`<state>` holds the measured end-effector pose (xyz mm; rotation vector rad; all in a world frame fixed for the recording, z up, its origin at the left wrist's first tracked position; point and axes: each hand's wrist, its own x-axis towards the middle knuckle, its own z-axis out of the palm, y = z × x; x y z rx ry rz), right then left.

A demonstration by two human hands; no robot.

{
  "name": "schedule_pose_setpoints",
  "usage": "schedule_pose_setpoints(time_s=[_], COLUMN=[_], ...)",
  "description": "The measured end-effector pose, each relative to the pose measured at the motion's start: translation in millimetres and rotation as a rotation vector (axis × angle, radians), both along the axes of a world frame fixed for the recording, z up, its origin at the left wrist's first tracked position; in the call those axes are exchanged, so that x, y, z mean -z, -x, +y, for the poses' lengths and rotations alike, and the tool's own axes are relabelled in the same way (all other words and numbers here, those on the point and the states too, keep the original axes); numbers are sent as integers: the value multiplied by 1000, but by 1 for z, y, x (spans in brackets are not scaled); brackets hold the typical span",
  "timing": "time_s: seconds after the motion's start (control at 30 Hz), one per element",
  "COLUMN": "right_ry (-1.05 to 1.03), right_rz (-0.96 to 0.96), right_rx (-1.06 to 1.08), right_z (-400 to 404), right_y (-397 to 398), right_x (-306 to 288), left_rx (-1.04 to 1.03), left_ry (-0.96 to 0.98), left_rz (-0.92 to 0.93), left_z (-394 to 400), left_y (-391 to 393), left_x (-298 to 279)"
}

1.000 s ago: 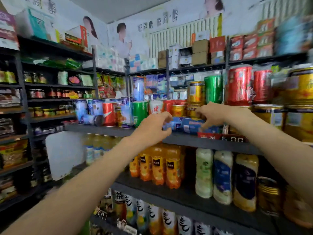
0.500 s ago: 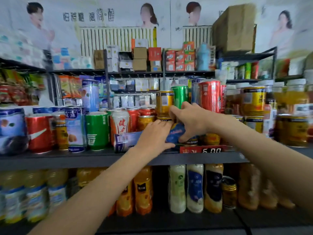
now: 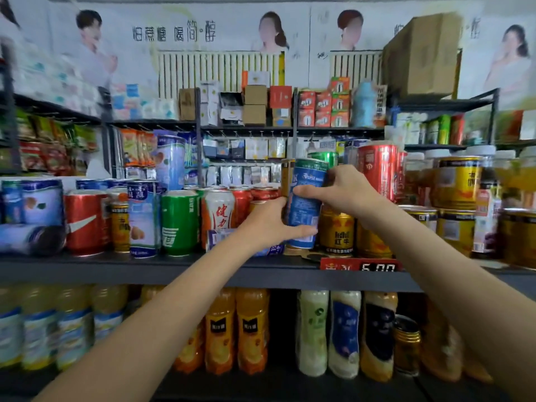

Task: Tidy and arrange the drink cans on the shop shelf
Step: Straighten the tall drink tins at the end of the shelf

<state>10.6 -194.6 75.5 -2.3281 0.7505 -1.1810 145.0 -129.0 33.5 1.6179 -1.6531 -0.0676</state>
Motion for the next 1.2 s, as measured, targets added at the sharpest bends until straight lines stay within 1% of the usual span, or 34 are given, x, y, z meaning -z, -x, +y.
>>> schedule_pose_setpoints(time_s=[0.1, 0.2, 0.3, 0.33, 0.43, 0.57, 0.67, 0.73, 0.77, 0.8, 0.83, 0.87, 0.93, 0.97, 1.0, 1.03, 1.1, 1.2], right_ry=[25, 79, 15, 39, 231, 244, 343, 419, 440, 438, 400, 313, 14, -143, -257, -326, -377, -326], right_rz=[113, 189, 155, 150, 149, 95, 15, -115, -171, -207, -235, -265, -312, -331, -355, -384, -453, -464], right_rx=[79, 160, 163, 171, 273, 302, 368, 340, 309, 275, 230, 165, -18, -107, -171, -215, -265, -191], right_z=[-6, -11, -15, -14, -9, -1, 10, 22, 29, 37, 43, 51, 65, 71, 76, 80, 85, 87], right_y=[-3, -7, -12, -14, -19, -18, -15, -16, -17, -21, -27, -36, -55, -66, -76, -86, -105, -128], right_x=[6, 17, 27, 30, 39, 49, 52, 52, 51, 51, 53, 55, 57, 57, 56, 55, 50, 44], left_rx=[-136, -216, -255, -262, -291, -346, -339, -329, -321, -306, -276, -235, -128, -67, -12, 37, 112, 151], left_ry=[-95, -198, -256, -256, -267, -236, -148, -32, 50, 139, 224, 292, 366, 370, 357, 340, 327, 341], left_rz=[-271, -422, -509, -512, -516, -679, -711, -666, -602, -498, -354, -180, 159, 279, 358, 401, 414, 369], left_z=[14, 25, 31, 31, 33, 31, 32, 37, 41, 45, 49, 53, 60, 64, 67, 70, 72, 69], left_y=[-26, -43, -51, -55, -62, -62, -64, -67, -68, -71, -74, -78, -87, -92, -97, -101, -109, -116], left_x=[-9, -9, -2, 1, 9, 18, 23, 28, 29, 29, 26, 22, 14, 11, 9, 9, 14, 23])
